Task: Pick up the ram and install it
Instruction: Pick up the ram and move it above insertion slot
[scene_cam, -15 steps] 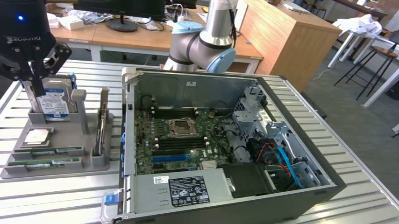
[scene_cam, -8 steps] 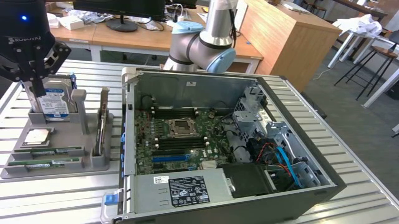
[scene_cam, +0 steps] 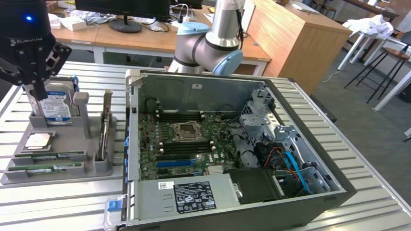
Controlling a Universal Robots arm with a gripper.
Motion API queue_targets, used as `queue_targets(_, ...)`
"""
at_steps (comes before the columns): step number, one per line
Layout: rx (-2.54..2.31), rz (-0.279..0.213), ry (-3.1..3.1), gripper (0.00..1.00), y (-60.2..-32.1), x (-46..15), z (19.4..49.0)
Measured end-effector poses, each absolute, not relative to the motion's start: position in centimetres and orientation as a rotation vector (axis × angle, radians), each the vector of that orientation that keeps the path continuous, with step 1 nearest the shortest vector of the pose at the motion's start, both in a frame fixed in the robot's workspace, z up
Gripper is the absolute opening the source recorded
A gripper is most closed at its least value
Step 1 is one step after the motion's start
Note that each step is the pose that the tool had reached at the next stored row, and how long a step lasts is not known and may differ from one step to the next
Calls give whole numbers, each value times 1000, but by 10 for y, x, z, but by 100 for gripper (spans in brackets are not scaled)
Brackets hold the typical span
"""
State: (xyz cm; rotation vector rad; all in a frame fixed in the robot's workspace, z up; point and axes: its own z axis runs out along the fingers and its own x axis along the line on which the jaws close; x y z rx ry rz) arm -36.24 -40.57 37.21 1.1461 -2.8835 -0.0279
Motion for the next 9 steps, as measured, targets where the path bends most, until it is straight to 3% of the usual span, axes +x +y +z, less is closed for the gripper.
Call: queue_targets(9, 1340, -23, -2797, 10, -406, -362, 372)
